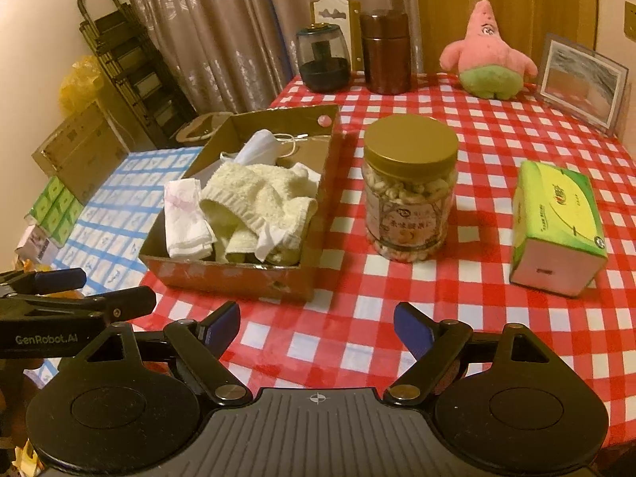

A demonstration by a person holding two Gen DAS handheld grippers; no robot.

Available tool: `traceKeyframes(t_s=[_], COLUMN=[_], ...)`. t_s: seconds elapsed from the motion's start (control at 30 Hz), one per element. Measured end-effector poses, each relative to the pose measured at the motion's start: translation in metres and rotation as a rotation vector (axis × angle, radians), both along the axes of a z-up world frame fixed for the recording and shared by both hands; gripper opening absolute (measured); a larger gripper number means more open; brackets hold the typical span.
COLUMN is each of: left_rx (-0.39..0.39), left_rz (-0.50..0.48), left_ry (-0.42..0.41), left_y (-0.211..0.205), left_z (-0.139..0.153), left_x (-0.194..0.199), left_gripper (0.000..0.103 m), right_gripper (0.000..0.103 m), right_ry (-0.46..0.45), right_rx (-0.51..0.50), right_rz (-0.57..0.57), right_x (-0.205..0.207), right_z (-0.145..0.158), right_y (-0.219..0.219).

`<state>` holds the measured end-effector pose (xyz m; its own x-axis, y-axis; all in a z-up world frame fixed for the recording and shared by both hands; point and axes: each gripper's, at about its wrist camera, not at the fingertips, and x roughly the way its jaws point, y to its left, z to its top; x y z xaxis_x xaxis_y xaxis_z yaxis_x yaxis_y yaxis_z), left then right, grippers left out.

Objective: Organize soft objects

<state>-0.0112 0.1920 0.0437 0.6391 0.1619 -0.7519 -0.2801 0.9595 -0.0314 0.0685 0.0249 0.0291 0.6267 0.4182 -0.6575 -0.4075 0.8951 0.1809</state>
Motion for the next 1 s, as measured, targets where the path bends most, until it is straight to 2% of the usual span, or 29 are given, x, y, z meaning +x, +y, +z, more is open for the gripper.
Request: traceKeyframes(t_s=[0.33,0.43,0.67,0.8,1.0], left_rx=[-0.013,0.01,0.029,0.004,0.024], left_rz=[-0.016,-0.02,0.008,0.019,0.035], left_ry=[-0.008,-0.004,0.017,0.008,0.002], left_y=[-0.016,-0.022,-0.029,-0.03,-0.033], left_z=[0.004,0.006,0.008,0.01,0.014], left_x=[-0.003,-0.004,-0.014,-0.021,-0.029], left_gripper=[0.102,0.102,0.102,0.102,0.102], right_gripper=[0.084,0.084,0.084,0.084,0.084], right_ry=[0.005,0.005,-0.008,-0.015,-0.023], right_rx=[0.002,0.0,-0.008,-0.012,-0.011], right_rz=[-0.037,-0.044,-0.047,-0.047,-0.042], right_x=[-0.014,-0.017,-0.026,-0.034,-0.04], right_z=[-0.002,-0.001,0.005,0.008,0.01], right_y=[-0.016,-0.019,-0.021,-0.022,-0.021])
